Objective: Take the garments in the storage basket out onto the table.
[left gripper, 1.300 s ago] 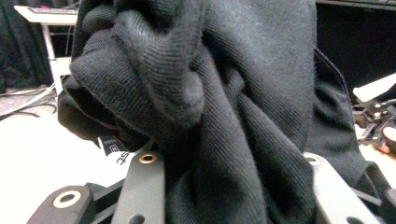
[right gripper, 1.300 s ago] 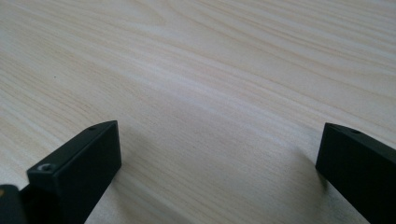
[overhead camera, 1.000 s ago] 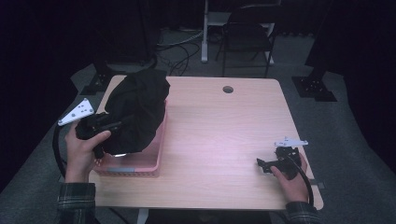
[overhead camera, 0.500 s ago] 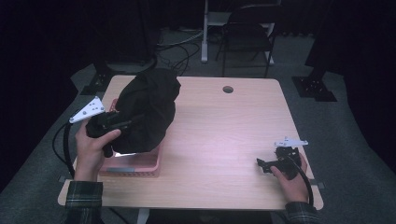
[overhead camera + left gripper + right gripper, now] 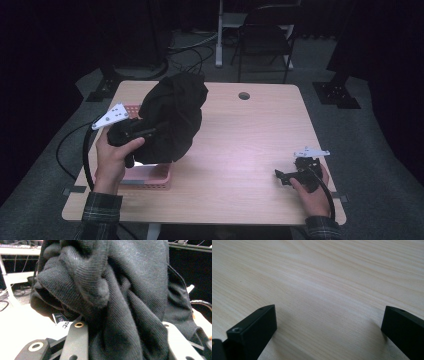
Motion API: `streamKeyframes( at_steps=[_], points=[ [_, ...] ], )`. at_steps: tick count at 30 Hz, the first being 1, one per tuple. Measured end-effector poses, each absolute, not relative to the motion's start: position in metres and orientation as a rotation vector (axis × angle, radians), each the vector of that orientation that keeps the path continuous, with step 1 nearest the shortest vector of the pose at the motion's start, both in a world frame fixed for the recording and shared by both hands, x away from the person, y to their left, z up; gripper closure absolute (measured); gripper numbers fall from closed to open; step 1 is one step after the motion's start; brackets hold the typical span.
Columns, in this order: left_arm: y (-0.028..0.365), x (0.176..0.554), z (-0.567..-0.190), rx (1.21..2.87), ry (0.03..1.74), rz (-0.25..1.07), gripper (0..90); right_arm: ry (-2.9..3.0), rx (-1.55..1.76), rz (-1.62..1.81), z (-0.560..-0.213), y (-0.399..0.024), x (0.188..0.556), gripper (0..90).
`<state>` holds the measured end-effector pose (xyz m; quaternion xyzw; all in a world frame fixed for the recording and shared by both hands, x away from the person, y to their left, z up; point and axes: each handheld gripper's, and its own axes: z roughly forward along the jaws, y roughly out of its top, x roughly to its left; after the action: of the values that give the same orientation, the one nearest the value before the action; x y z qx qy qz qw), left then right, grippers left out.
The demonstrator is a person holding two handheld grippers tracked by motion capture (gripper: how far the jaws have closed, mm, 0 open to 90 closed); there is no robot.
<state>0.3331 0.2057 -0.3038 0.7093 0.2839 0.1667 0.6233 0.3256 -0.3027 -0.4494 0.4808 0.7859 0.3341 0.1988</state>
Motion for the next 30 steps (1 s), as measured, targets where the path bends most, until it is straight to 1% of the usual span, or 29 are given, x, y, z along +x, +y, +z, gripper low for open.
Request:
streamKeyframes(
  at_steps=[8,23,30],
  points=[
    [0.183,0.33,-0.298,1.644,0.626,0.386,62.0,2.197,1.347,0.934,-0.449,-0.303,0.326,0.0],
    [0.144,0.33,-0.299,1.665,0.595,0.385,61.9,2.198,1.347,0.934,-0.449,-0.303,0.326,0.0],
    [0.126,0.333,-0.3,1.689,0.562,0.36,61.9,2.198,1.346,0.934,-0.449,-0.303,0.326,0.0]
  ],
)
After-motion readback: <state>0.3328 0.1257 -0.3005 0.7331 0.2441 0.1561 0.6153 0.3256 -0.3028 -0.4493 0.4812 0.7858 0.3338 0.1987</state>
